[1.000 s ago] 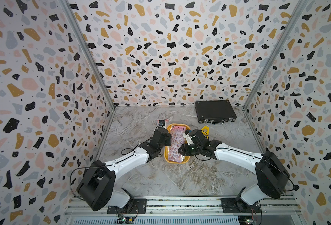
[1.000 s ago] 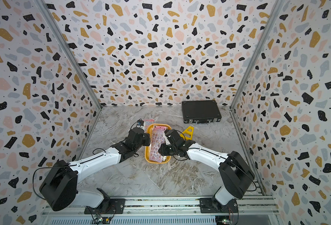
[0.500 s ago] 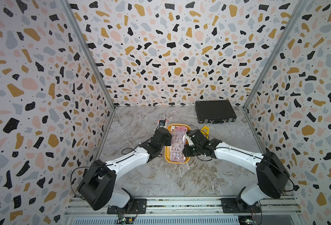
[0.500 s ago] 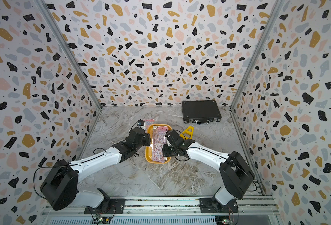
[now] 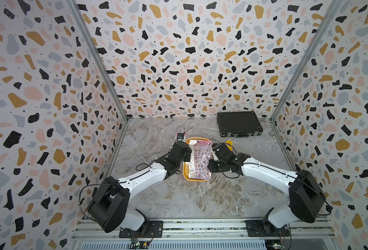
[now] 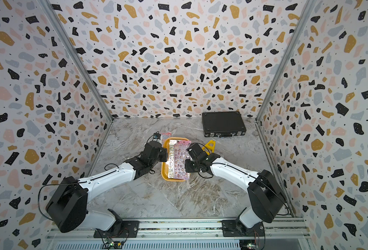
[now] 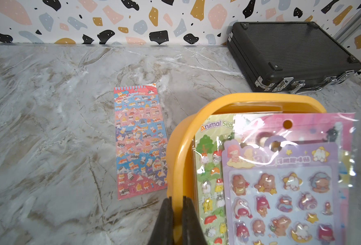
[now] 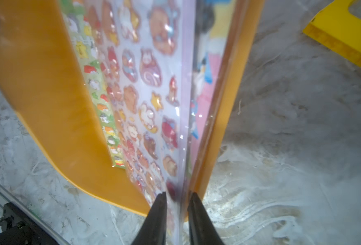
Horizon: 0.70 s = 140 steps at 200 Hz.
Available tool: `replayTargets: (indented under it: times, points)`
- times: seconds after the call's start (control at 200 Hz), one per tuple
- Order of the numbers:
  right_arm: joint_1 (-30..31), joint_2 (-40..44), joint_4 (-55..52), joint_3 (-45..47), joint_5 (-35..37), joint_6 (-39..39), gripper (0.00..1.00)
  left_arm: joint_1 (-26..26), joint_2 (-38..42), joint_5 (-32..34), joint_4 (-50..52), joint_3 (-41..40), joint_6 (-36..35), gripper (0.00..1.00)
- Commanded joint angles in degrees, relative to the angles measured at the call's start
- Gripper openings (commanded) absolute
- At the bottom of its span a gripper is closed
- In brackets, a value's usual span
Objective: Take the stickers out of the storage box
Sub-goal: Pick up the sticker from the storage box.
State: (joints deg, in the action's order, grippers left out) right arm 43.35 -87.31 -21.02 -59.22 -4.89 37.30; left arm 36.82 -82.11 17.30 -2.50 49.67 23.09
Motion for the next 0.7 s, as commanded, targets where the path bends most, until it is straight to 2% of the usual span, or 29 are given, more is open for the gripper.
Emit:
replayTargets:
  times: [0.0, 0.19, 0.4, 0.696]
  points:
    - [-0.56, 2.07, -0.51, 0.51, -0.48, 0.07, 0.31, 0.36, -0.38, 0.81, -1.01, 2.62, -0.42, 0.00]
    - [-0.88, 5.25, 4.64, 3.50, -1.77, 1.87, 0.37, 0.45, -0.48, 0.63, -0.93, 2.72, -0.36, 0.00]
    - [-1.17, 3.80, 6.19, 2.66, -5.17, 3.17, 0.37, 0.61, -0.60, 0.54, -0.84, 2.89, -0.49, 0.00]
    - [-1.17, 3.30, 5.94, 2.13, -4.63, 3.14, 0.37, 0.69, -0.88, 0.46, -0.84, 3.11, -0.50, 0.00]
